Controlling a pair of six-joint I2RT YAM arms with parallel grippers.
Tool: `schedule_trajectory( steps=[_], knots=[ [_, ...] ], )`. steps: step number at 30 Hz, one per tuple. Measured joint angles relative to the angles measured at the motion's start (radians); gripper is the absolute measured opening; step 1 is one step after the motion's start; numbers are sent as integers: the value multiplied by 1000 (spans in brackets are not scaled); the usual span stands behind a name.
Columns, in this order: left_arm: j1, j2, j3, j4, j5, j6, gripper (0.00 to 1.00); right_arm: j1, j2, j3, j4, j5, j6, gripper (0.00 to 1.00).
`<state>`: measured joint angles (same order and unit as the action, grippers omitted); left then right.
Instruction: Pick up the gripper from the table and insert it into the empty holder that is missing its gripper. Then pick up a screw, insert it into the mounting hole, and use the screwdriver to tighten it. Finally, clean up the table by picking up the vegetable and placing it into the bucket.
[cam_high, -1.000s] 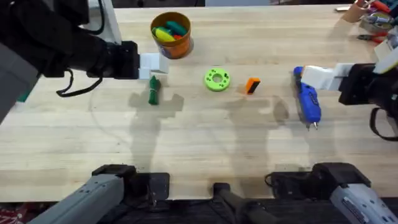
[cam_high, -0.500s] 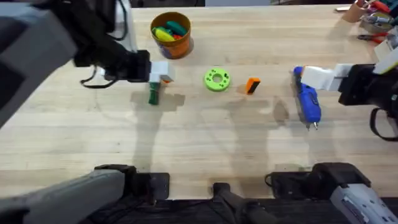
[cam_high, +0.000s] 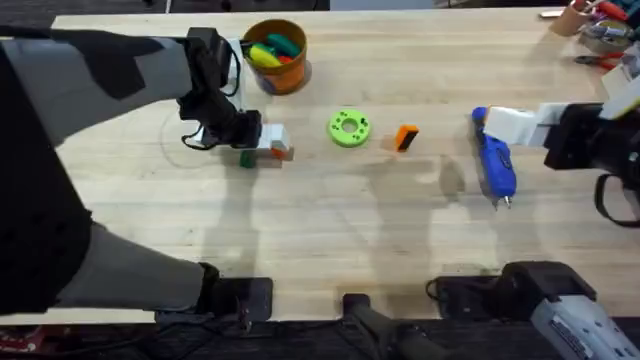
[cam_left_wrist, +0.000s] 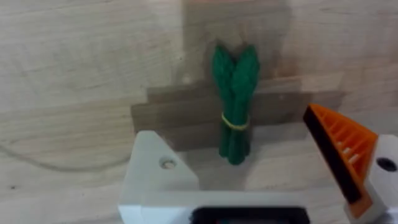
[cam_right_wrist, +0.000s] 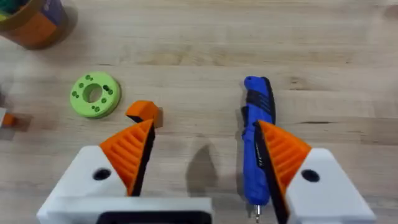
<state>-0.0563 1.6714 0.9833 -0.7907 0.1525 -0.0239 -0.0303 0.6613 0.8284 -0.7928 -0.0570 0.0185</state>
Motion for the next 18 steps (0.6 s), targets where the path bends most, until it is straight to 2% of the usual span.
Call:
schedule_trajectory(
  steps=[7,11,12,17,18],
  knots=[
    [0,-5,1,9,-22,16,990,0,0,0,0,0,0,929],
    [0,-7,3,11,-19,16,702,0,0,0,0,0,0,929],
    [0,-9,3,11,-18,18,568,0,0,0,0,0,0,929],
    [-2,-13,10,15,-14,22,66,0,0,0,0,0,0,929],
    [-3,-14,11,15,-16,23,20,0,0,0,0,0,0,929]
  ],
)
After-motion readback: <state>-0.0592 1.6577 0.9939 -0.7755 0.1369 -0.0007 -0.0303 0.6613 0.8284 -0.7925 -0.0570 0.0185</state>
